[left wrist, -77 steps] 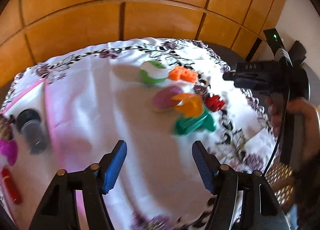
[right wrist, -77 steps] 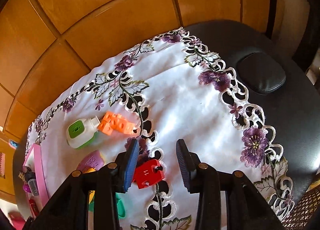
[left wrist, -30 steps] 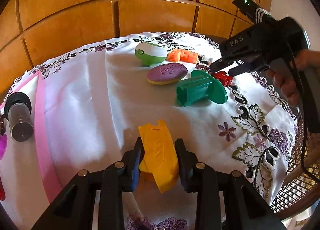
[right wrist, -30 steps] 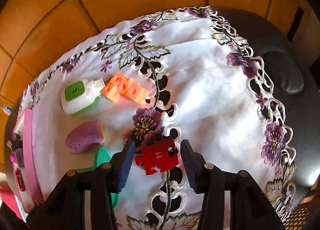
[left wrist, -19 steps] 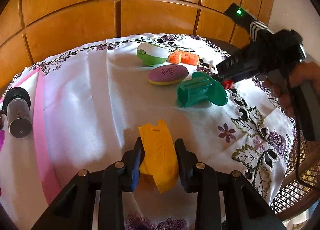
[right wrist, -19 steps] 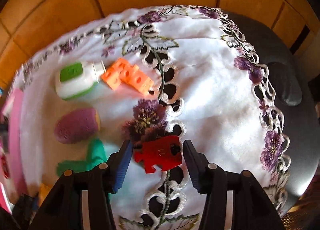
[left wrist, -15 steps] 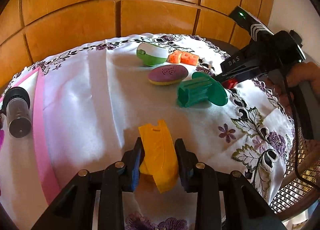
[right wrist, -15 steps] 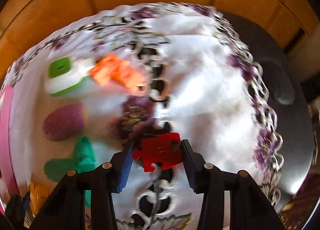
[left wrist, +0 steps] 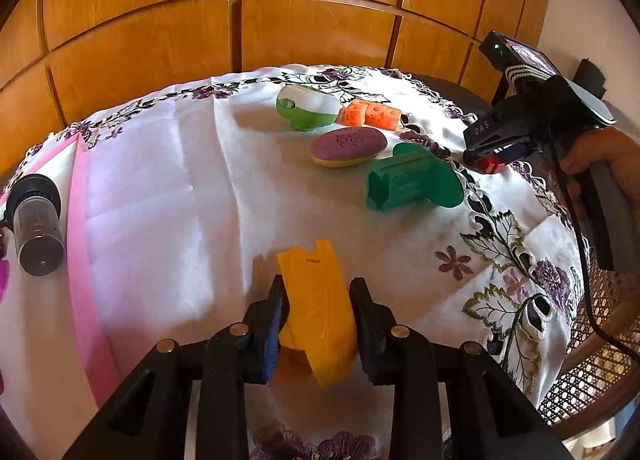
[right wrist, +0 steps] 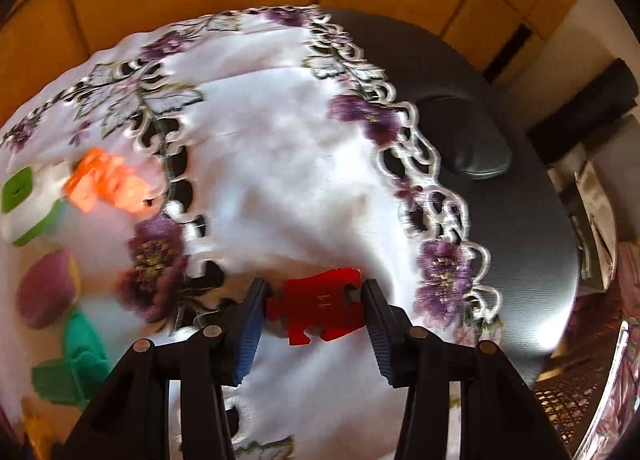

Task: Organize rigid objects
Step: 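Drop the yellow piece into the tray with the left gripper while the right holds the puzzle piece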

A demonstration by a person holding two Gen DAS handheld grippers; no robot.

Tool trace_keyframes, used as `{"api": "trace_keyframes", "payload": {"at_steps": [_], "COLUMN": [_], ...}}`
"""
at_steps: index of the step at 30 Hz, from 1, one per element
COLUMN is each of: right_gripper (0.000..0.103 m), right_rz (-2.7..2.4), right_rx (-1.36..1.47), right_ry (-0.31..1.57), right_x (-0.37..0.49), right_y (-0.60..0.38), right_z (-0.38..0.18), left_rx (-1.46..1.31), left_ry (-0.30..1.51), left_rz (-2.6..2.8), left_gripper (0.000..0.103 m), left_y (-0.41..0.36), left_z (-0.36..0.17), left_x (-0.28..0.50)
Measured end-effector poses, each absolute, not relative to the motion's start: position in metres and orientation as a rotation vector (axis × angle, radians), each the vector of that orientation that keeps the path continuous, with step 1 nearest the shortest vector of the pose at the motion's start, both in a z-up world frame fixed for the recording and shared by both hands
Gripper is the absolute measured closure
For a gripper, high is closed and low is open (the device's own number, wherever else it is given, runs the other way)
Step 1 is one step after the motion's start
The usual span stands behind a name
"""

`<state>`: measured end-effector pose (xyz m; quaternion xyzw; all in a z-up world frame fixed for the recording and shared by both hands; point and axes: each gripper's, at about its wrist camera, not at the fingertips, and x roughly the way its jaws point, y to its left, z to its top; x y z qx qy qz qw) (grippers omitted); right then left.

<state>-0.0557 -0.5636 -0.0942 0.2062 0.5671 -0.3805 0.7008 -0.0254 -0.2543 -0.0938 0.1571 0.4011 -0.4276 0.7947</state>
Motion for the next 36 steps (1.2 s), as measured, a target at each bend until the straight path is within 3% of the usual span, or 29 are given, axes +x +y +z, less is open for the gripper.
{"api": "trace_keyframes", "payload": {"at_steps": [13,22,29,36], "right_gripper": [0.055,0.055,0.055,0.055], "right_rz": [-0.834,-0.787,-0.767,-0.741], "right_rx": [0.401,0.430,0.427,0.417], "right_ry": [1.269,1.220,1.158,1.103], "right_x": [-0.052,-0.049,-0.050,-0.048], "right_y": [-0.556,-0.553,-0.548,-0.543], "right_z": [-0.095,-0.088,-0.076,-0.065], "left_rx": [0.317,0.187,0.044,-0.017], "left_ry": [0.834,0.754,0.775,0.868], "left_rz": [-0.927,-0.892,-0.717,-0.517], "left_gripper": [0.073,0.073,0.073,0.073], "left_y": [-0.244,-0.211,-0.151,-0.099], "left_z": [-0.079,-0.025,0.002,-0.020], "left_x": [-0.033,-0.024,0.026,0.094]}}
